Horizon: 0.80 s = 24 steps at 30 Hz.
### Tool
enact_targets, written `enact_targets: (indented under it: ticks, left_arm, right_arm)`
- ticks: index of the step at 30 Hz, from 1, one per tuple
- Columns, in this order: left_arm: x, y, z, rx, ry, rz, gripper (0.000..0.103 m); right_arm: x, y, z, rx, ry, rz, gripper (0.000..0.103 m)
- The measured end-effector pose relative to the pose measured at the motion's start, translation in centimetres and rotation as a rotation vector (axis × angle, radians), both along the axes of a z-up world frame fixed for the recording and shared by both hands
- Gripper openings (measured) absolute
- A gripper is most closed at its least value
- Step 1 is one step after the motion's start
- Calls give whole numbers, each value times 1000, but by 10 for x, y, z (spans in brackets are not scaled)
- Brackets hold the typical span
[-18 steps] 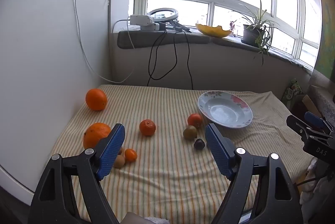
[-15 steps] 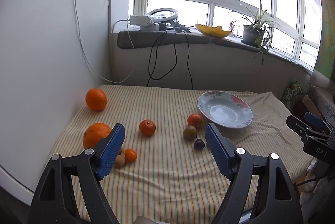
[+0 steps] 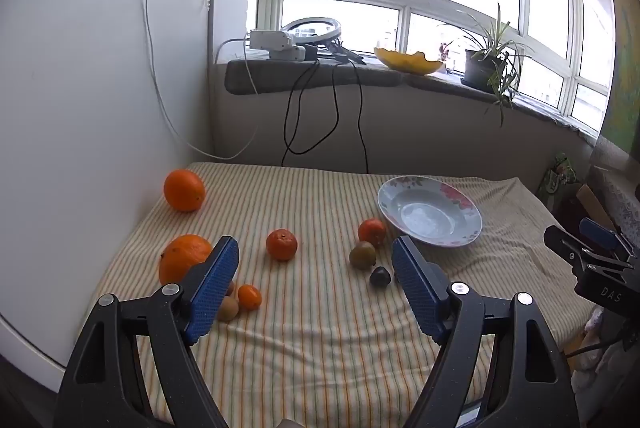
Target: Organize fruits
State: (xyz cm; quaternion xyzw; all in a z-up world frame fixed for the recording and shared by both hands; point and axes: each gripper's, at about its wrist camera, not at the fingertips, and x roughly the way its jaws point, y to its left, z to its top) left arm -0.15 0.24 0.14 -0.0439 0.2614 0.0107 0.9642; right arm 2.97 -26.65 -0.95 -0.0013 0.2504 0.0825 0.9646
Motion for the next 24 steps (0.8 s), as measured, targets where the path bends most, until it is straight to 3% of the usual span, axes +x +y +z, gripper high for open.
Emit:
enact_targets:
  ticks: [24]
  left_arm:
    - [0, -4, 0, 3, -3, -7, 79]
  right_arm:
    - [0, 2, -2, -4, 5, 5, 103]
